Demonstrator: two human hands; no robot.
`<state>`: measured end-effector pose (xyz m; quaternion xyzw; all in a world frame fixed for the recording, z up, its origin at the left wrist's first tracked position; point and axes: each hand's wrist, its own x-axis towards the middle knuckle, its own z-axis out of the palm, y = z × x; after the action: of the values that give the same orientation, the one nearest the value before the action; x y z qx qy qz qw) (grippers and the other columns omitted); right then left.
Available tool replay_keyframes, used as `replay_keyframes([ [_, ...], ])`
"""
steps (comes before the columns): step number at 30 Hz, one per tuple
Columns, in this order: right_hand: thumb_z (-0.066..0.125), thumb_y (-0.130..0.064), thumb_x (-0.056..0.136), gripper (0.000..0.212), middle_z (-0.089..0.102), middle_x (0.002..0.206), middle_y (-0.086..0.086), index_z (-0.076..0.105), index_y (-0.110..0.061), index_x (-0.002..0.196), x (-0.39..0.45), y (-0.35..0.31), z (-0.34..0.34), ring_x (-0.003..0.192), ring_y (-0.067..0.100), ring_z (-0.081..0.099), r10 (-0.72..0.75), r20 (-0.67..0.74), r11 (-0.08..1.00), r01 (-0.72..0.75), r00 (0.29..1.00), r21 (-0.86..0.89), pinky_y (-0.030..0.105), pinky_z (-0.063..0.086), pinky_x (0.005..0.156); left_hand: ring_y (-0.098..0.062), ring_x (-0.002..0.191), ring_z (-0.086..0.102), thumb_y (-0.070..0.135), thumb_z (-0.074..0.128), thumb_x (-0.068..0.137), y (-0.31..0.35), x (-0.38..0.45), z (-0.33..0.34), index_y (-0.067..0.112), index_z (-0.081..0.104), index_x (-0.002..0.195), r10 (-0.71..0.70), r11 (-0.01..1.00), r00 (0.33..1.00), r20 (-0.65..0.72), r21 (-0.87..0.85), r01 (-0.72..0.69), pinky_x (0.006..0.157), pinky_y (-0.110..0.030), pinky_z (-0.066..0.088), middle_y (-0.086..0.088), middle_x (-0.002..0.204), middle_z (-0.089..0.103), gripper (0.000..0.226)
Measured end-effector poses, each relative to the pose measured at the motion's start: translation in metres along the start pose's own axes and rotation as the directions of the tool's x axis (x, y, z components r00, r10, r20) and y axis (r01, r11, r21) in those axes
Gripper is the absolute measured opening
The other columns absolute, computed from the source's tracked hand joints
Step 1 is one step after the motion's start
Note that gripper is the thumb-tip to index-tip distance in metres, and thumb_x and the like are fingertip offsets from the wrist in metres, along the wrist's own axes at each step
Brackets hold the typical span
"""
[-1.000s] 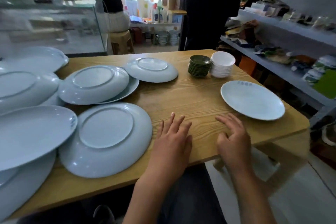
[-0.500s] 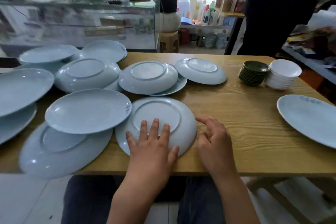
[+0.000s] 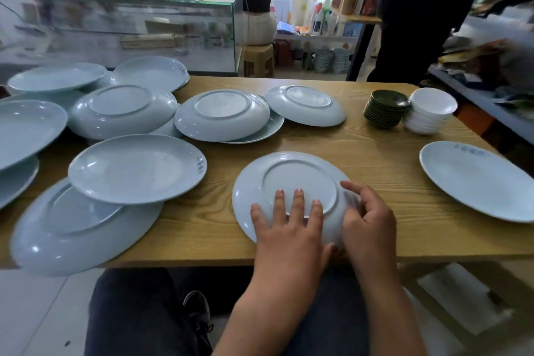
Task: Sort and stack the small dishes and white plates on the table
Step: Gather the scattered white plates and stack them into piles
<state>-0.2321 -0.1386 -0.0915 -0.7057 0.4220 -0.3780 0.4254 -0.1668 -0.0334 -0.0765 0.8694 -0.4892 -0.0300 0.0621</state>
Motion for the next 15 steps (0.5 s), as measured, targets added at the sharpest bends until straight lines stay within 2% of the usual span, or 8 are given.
replay_keyframes([
  [2, 0.046, -0.003, 0.086, 0.043, 0.062, 0.114, -0.01, 0.065, -0.032, 0.11, 0.001, 0.001, -0.009, 0.109, 0.015, 0.059, 0.037, -0.031, 0.999, -0.036, 0.999, 0.017, 0.043, 0.054, 0.09, -0.04, 0.131, 0.044, 0.065, 0.04, 0.079, 0.0, 0.001, 0.008, 0.022, 0.052, 0.135, 0.045, 0.999, 0.999, 0.008, -0.02, -0.045, 0.094, -0.07, 0.038, -0.013, 0.141, 0.051, 0.072],
  [3, 0.046, -0.002, 0.086, 0.043, 0.064, 0.114, -0.007, 0.066, -0.032, 0.109, 0.002, 0.002, -0.013, 0.107, 0.017, 0.06, 0.052, -0.043, 0.998, -0.051, 0.998, 0.032, 0.043, 0.055, 0.088, -0.04, 0.128, 0.048, 0.07, 0.04, 0.072, -0.001, 0.002, 0.011, 0.021, 0.055, 0.132, 0.064, 0.998, 0.998, 0.008, -0.009, -0.064, 0.091, -0.069, 0.04, -0.013, 0.138, 0.054, 0.079],
  [4, 0.045, -0.002, 0.085, 0.043, 0.065, 0.112, -0.005, 0.066, -0.032, 0.108, 0.003, 0.003, -0.017, 0.105, 0.019, 0.061, 0.066, -0.049, 0.997, -0.064, 0.997, 0.044, 0.043, 0.056, 0.086, -0.041, 0.13, 0.045, 0.074, 0.045, 0.067, 0.0, 0.004, 0.013, 0.02, 0.051, 0.135, 0.091, 0.996, 0.996, 0.018, -0.008, -0.091, 0.093, -0.07, 0.037, -0.014, 0.141, 0.051, 0.087],
  [6, 0.045, -0.003, 0.085, 0.044, 0.065, 0.112, -0.007, 0.065, -0.034, 0.11, 0.004, 0.003, -0.024, 0.105, 0.016, 0.061, 0.071, -0.04, 0.997, -0.069, 0.997, 0.042, 0.044, 0.056, 0.085, -0.04, 0.143, 0.021, 0.072, 0.059, 0.068, -0.001, 0.007, 0.014, 0.023, 0.029, 0.149, 0.136, 0.991, 0.99, 0.021, -0.004, -0.136, 0.105, -0.07, 0.017, -0.013, 0.156, 0.026, 0.099],
  [8, 0.044, -0.002, 0.084, 0.048, 0.064, 0.115, -0.008, 0.064, -0.034, 0.114, 0.005, 0.005, -0.028, 0.109, 0.015, 0.059, 0.059, -0.04, 0.998, -0.059, 0.997, 0.005, 0.046, 0.054, 0.09, -0.034, 0.148, -0.003, 0.059, 0.062, 0.078, 0.001, 0.012, 0.016, 0.029, 0.004, 0.153, 0.156, 0.988, 0.987, -0.05, 0.028, -0.154, 0.111, -0.064, -0.002, -0.007, 0.162, 0.0, 0.1],
  [9, 0.043, -0.001, 0.083, 0.05, 0.063, 0.117, -0.008, 0.063, -0.034, 0.115, 0.004, 0.006, -0.031, 0.111, 0.015, 0.058, 0.067, -0.046, 0.998, -0.067, 0.997, -0.005, 0.046, 0.053, 0.092, -0.032, 0.148, -0.005, 0.052, 0.063, 0.081, 0.002, 0.011, 0.017, 0.031, 0.0, 0.153, 0.167, 0.985, 0.983, -0.082, 0.045, -0.164, 0.112, -0.063, -0.003, -0.005, 0.162, -0.003, 0.098],
  [12, 0.04, 0.0, 0.08, 0.054, 0.061, 0.116, -0.013, 0.062, -0.037, 0.114, 0.003, 0.01, -0.041, 0.112, 0.012, 0.057, 0.104, -0.103, 0.994, -0.102, 0.989, 0.025, 0.045, 0.054, 0.091, -0.031, 0.144, 0.024, 0.039, 0.076, 0.069, 0.006, 0.007, 0.022, 0.033, 0.023, 0.15, 0.213, 0.977, 0.972, -0.103, 0.024, -0.211, 0.108, -0.063, 0.02, -0.003, 0.158, 0.025, 0.097],
  [15, 0.039, 0.004, 0.08, 0.054, 0.06, 0.107, -0.021, 0.063, -0.035, 0.108, 0.004, 0.009, -0.057, 0.098, -0.007, 0.057, 0.143, -0.199, 0.988, -0.128, 0.97, 0.085, 0.026, 0.052, 0.085, -0.032, 0.128, 0.05, 0.036, 0.088, 0.05, 0.011, 0.003, 0.029, 0.029, 0.049, 0.137, 0.286, 0.956, 0.932, -0.221, 0.001, -0.293, 0.095, -0.061, 0.04, -0.005, 0.142, 0.052, 0.095],
])
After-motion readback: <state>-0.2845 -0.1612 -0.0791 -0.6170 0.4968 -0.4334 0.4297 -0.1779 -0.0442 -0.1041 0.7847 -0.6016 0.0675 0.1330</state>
